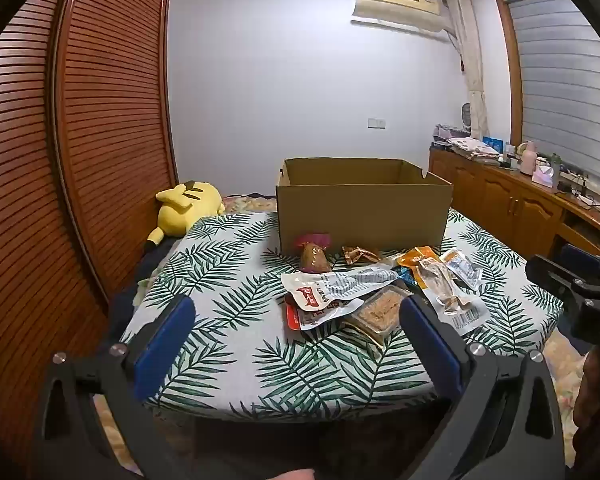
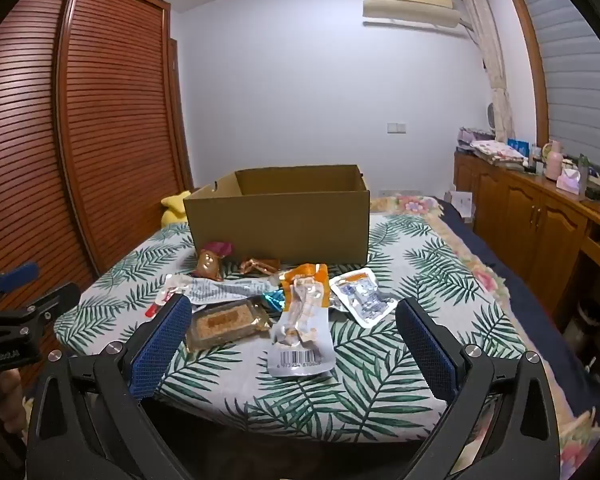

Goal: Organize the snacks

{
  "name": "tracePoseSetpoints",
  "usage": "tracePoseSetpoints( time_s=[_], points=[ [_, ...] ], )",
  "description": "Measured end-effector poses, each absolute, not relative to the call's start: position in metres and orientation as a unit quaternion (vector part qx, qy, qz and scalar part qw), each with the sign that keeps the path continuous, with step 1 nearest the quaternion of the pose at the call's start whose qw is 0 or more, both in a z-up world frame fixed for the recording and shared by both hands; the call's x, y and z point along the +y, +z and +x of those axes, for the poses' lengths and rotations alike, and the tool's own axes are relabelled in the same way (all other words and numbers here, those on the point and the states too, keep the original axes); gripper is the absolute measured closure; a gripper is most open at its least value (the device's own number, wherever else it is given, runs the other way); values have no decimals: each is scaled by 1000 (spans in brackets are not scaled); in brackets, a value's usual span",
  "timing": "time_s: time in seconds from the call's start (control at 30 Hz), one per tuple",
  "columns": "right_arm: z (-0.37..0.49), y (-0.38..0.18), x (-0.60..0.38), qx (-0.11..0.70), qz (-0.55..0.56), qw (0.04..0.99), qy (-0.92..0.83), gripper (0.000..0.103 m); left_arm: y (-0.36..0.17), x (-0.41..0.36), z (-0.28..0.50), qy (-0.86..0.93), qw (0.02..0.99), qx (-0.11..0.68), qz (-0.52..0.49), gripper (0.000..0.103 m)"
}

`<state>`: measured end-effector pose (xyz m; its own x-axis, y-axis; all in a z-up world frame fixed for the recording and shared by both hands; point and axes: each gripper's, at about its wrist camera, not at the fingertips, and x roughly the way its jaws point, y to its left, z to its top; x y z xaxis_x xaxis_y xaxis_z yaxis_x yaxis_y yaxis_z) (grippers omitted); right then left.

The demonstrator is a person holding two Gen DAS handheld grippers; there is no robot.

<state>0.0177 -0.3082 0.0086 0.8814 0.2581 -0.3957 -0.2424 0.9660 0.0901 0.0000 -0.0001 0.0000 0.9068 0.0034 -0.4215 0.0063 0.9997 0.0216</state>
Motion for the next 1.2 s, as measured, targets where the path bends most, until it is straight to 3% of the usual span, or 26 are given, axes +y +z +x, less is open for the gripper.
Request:
tracePoseSetpoints(
  time_s=[1.2],
  points=[
    [18, 6, -307, 212, 16, 969, 129, 0, 10, 4, -1, -1, 978, 209, 11, 0]
  ],
)
